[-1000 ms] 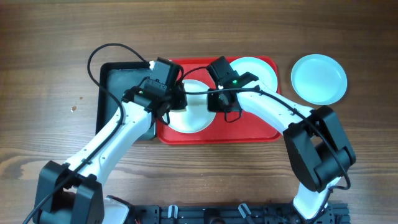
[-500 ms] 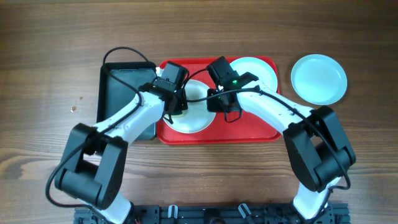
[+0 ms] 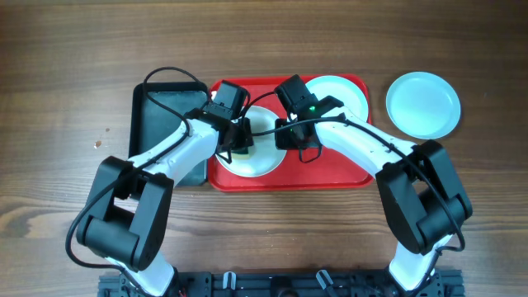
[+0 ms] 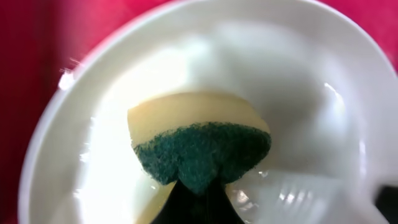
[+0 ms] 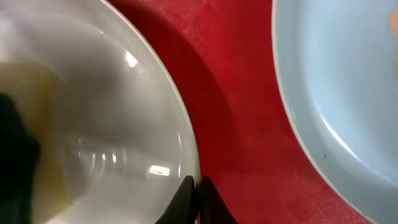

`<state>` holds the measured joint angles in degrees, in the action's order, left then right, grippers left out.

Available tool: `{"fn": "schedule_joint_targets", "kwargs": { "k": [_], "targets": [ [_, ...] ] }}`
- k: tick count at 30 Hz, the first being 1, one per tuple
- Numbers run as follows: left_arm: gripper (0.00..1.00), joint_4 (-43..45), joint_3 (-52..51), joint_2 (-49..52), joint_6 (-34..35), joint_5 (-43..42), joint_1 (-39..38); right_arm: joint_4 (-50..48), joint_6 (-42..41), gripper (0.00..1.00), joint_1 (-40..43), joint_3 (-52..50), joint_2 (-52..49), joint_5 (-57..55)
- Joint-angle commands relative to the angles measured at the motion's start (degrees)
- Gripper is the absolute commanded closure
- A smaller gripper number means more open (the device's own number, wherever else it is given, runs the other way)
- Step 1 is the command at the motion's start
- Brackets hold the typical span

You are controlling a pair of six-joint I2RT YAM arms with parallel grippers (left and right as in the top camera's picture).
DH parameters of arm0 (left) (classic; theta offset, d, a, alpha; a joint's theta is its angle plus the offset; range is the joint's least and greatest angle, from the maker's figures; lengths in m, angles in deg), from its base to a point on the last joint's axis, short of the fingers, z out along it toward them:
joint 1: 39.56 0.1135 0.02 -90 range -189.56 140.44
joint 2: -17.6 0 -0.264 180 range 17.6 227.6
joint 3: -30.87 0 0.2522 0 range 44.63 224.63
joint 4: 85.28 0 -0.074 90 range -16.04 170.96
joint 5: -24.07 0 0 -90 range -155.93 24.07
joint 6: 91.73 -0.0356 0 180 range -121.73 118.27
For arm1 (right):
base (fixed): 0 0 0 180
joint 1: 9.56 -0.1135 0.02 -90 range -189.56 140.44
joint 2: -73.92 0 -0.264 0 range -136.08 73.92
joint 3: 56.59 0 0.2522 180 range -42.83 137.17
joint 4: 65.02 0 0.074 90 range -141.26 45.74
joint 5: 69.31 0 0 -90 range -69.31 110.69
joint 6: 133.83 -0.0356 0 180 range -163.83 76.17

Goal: Clean dirty plates on tray and stack at the side
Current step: 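Scrub the white plate held by the right gripper with the sponge, then return the sponge to the black tray and release it with left gripper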

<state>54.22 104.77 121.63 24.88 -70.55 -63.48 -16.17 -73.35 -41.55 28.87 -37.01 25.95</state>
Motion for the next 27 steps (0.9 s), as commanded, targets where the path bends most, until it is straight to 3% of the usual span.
{"fn": "schedule_joint_targets", "kwargs": {
  "k": [1, 11, 17, 21, 27],
  "targets": [
    [0.96, 1.09, -0.24, 2.08, -0.92, -11.19, -0.61, -0.96, 1.27, 0.96, -0.42, -0.15, 0.57, 3.85],
    [0.96, 3.48, -0.02, 1.57, -0.94, -18.49, -0.72, -0.87, 1.25, 0.96, -0.42, -0.15, 0.57, 3.85],
    [0.96, 3.87, 1.42, -7.39, -0.92, -17.75, 0.55, -0.81, 1.25, 0.96, -0.42, -0.15, 0.57, 3.85],
    [0.96, 1.84, 1.49, -13.9, -0.94, -9.03, 3.61, -0.74, 1.25, 0.96, -0.42, -0.15, 0.57, 3.85],
    [0.96, -8.79, 1.49, -15.21, -5.66, 2.08, 11.37, -0.59, 1.25, 0.95, -0.42, -0.15, 0.57, 3.8]
  ]
}}
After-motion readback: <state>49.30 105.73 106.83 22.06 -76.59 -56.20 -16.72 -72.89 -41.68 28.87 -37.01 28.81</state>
